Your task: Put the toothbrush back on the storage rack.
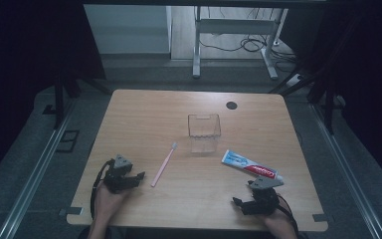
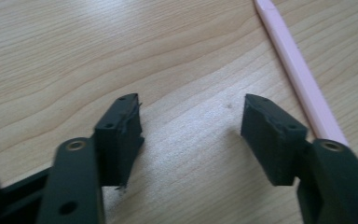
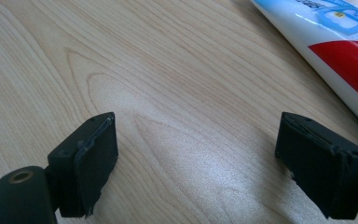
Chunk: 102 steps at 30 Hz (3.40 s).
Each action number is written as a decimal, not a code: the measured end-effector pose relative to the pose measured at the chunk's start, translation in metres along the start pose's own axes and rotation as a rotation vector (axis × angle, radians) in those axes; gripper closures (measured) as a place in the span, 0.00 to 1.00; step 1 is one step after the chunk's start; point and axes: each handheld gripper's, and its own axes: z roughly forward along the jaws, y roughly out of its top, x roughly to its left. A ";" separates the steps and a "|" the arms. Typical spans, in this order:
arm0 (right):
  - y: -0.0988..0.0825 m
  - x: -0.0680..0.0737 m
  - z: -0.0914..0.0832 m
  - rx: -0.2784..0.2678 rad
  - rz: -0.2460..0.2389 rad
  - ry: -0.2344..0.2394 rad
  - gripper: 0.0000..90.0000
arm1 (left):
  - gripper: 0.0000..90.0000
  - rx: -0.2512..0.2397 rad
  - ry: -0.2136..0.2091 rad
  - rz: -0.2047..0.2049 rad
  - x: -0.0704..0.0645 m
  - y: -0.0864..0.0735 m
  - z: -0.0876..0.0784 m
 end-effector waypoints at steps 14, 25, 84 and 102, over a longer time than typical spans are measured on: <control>0.000 0.000 0.000 0.000 0.000 0.000 0.14 | 0.85 -0.060 -0.065 0.014 -0.010 0.009 -0.014; 0.000 0.000 0.000 0.001 0.000 0.000 0.14 | 0.99 -0.041 -0.117 0.055 -0.024 0.015 -0.012; 0.000 0.000 0.000 0.000 0.000 0.001 0.14 | 0.98 0.056 -0.130 0.050 -0.021 0.012 0.000; 0.000 0.000 0.000 0.000 0.000 0.001 0.14 | 0.74 0.066 -0.124 0.059 -0.020 0.025 -0.004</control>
